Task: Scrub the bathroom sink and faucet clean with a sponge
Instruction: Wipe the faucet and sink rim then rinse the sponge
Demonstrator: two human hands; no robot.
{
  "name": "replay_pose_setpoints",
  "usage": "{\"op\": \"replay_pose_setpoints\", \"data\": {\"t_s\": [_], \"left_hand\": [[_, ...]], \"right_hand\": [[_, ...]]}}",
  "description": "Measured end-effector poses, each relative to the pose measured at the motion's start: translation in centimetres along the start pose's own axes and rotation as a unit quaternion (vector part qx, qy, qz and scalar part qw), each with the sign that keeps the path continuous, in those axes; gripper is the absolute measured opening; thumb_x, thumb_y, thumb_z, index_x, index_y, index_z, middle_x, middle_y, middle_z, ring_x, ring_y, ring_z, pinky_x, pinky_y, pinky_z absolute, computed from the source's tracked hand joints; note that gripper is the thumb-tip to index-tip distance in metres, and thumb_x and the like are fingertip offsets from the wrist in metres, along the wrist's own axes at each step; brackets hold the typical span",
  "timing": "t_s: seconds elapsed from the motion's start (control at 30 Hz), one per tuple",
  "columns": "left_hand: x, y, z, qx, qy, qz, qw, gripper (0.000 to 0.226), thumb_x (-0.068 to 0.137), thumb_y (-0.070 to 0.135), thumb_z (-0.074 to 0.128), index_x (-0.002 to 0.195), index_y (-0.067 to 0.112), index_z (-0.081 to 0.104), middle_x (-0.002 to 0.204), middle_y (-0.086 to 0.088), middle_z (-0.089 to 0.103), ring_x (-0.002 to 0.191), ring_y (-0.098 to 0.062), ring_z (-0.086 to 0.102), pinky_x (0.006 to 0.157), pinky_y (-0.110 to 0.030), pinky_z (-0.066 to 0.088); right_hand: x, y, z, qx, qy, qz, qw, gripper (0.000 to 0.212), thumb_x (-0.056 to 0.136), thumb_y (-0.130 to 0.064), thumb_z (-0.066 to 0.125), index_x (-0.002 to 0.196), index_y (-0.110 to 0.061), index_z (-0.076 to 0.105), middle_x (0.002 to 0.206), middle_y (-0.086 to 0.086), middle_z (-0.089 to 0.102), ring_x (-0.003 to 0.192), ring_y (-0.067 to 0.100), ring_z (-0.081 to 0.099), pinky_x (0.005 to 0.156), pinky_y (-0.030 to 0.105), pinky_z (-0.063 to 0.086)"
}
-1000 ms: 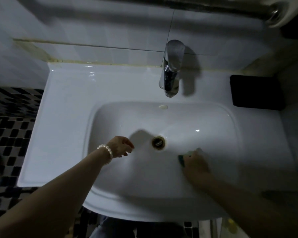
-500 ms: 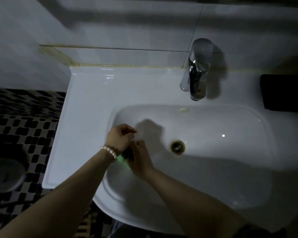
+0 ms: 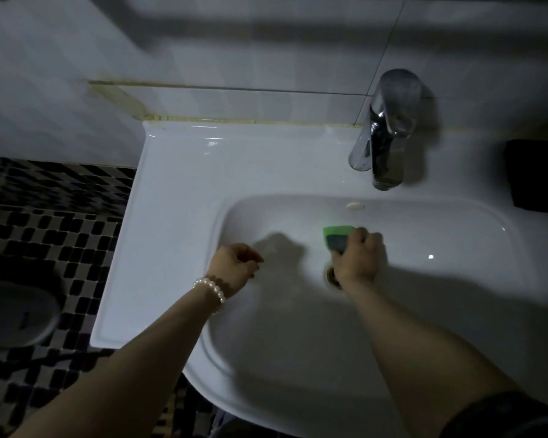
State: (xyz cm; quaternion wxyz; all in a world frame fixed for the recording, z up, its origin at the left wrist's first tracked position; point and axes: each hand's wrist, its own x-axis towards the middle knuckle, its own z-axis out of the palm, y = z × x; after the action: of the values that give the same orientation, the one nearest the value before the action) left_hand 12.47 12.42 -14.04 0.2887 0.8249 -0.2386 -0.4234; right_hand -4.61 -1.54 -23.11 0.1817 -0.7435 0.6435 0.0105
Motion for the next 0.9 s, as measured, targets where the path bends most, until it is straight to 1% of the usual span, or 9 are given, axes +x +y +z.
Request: {"op": "replay_pose_setpoints", "data": {"t_s": [0.13, 0.23, 0.33, 0.37, 0.43, 0.57, 0.73, 0.8, 0.9], "left_hand": [[-0.3, 0.7, -0.8, -0.053, 0.057, 0.018, 0.997, 0.019, 0.081, -0.007, 0.054, 0.088, 0.004, 0.067, 0.074, -0.006, 0.063, 0.053, -0.008, 0.056, 0.046, -0.008, 0.042], [-0.6, 1.7, -1.6, -0.122, 0.134, 0.051, 0.982, 0.02, 0.078, -0.01, 0.055, 0.079, 0.008, 0.065, 0.063, -0.004, 0.06, 0.04, -0.001, 0.051, 0.041, -0.01, 0.039], [-0.4, 2.2, -2.7, -0.158, 0.198, 0.077, 0.964, 0.027, 0.076, -0.009, 0.057, 0.068, 0.016, 0.063, 0.059, -0.003, 0.06, 0.043, -0.005, 0.051, 0.047, -0.019, 0.044], [-0.2, 2.2, -3.0, -0.165, 0.208, 0.078, 0.961, 0.029, 0.076, -0.009, 0.057, 0.066, 0.018, 0.062, 0.06, -0.005, 0.06, 0.047, -0.01, 0.053, 0.051, -0.023, 0.047], [0.0, 2.3, -3.1, -0.168, 0.206, 0.075, 0.961, 0.028, 0.076, -0.008, 0.057, 0.066, 0.018, 0.063, 0.06, -0.006, 0.059, 0.053, -0.018, 0.053, 0.056, -0.029, 0.047], [0.0, 2.4, -2.1, -0.157, 0.151, 0.07, 0.973, 0.026, 0.078, -0.007, 0.057, 0.066, 0.016, 0.063, 0.056, -0.003, 0.056, 0.047, -0.011, 0.049, 0.051, -0.023, 0.042], [-0.4, 2.1, -0.4, -0.142, 0.104, 0.064, 0.982, 0.028, 0.077, -0.01, 0.055, 0.067, 0.014, 0.063, 0.056, -0.002, 0.057, 0.04, -0.001, 0.046, 0.044, -0.016, 0.041], [-0.5, 2.0, 0.2, -0.136, 0.087, 0.062, 0.985, 0.03, 0.077, -0.011, 0.053, 0.066, 0.015, 0.062, 0.057, -0.002, 0.057, 0.041, -0.002, 0.047, 0.044, -0.015, 0.04], [-0.3, 1.7, 1.3, -0.124, 0.081, 0.057, 0.987, 0.031, 0.077, -0.01, 0.054, 0.066, 0.018, 0.063, 0.058, -0.001, 0.059, 0.048, -0.011, 0.05, 0.047, -0.019, 0.042]], "right_hand": [[-2.6, -3.6, -0.5, 0.227, -0.018, -0.087, 0.97, 0.043, 0.076, -0.019, 0.072, 0.111, -0.004, 0.052, 0.116, 0.019, 0.048, 0.101, 0.036, 0.052, 0.077, 0.034, 0.042], [-4.9, -9.2, 0.0, 0.361, -0.069, -0.174, 0.913, 0.051, 0.076, -0.012, 0.071, 0.122, -0.007, 0.049, 0.12, 0.016, 0.049, 0.107, 0.031, 0.053, 0.089, 0.034, 0.046], [-6.5, -13.6, 0.1, 0.423, -0.114, -0.176, 0.881, 0.064, 0.077, -0.046, 0.063, 0.13, -0.015, 0.047, 0.123, 0.012, 0.048, 0.112, 0.026, 0.052, 0.095, 0.036, 0.045], [-6.6, -14.3, 0.4, 0.414, -0.114, -0.178, 0.885, 0.072, 0.075, -0.057, 0.054, 0.133, -0.014, 0.046, 0.123, 0.013, 0.047, 0.11, 0.025, 0.05, 0.094, 0.033, 0.044], [-6.3, -14.1, 1.3, 0.355, -0.126, -0.164, 0.912, 0.076, 0.076, -0.06, 0.048, 0.134, -0.011, 0.043, 0.123, 0.016, 0.046, 0.109, 0.028, 0.049, 0.09, 0.03, 0.043], [-5.1, -8.6, 3.2, 0.186, -0.185, -0.071, 0.962, 0.053, 0.087, -0.029, 0.058, 0.135, -0.013, 0.04, 0.132, 0.02, 0.043, 0.116, 0.037, 0.046, 0.094, 0.035, 0.04], [-4.8, -1.1, 3.4, -0.056, -0.166, -0.075, 0.982, 0.044, 0.093, -0.026, 0.05, 0.135, -0.023, 0.037, 0.142, 0.022, 0.024, 0.121, 0.04, 0.037, 0.094, 0.04, 0.04], [-3.8, 0.0, 2.9, -0.111, -0.141, -0.122, 0.976, 0.043, 0.095, -0.023, 0.045, 0.137, -0.023, 0.037, 0.14, 0.021, 0.029, 0.121, 0.039, 0.036, 0.097, 0.042, 0.039], [-3.0, -0.4, 2.6, -0.144, -0.121, -0.3, 0.935, 0.04, 0.099, -0.021, 0.036, 0.14, -0.022, 0.035, 0.137, 0.02, 0.034, 0.119, 0.04, 0.037, 0.096, 0.046, 0.037]]}}
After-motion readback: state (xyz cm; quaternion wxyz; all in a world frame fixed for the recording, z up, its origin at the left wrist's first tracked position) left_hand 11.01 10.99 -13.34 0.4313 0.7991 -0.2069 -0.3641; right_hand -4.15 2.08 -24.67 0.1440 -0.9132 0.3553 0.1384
